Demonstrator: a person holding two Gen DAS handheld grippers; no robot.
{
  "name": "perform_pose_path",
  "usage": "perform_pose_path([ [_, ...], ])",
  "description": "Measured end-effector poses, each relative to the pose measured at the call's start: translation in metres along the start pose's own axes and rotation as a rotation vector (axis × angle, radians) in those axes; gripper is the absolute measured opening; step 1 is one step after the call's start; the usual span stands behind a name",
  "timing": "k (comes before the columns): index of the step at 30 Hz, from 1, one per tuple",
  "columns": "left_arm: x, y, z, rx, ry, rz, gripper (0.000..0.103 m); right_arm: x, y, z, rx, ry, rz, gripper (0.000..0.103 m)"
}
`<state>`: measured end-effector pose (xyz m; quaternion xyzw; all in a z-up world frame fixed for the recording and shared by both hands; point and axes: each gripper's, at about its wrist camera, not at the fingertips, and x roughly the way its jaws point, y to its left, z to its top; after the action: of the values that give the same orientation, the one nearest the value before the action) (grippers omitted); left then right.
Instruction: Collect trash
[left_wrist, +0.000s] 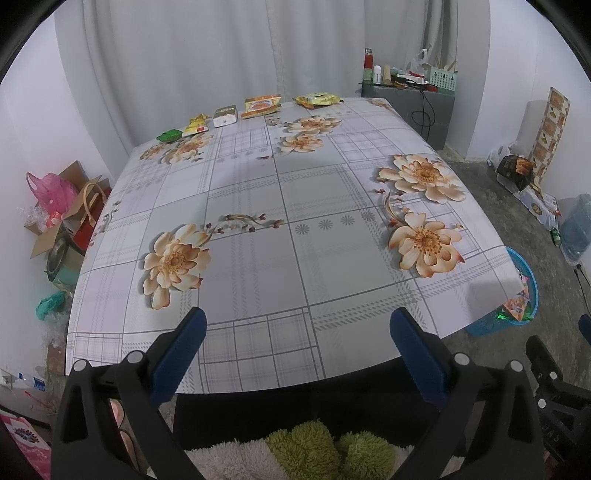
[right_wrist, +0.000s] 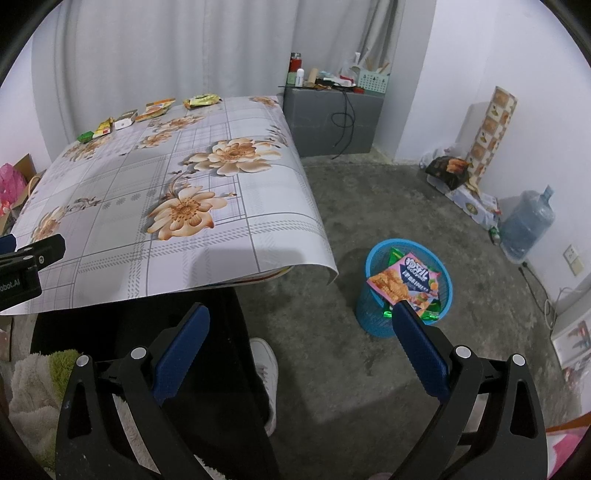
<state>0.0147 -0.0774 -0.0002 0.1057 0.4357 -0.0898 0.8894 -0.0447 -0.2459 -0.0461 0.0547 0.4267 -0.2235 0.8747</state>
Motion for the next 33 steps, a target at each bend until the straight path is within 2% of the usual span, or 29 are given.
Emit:
perform_pose_path([
  [33, -0.0001, -0.0009, -0.0011, 0.002, 0.002, 0.002, 0.097, -0.0016, -0.0010, -0.0017, 0.000, -0.001, 0.000, 0.095],
])
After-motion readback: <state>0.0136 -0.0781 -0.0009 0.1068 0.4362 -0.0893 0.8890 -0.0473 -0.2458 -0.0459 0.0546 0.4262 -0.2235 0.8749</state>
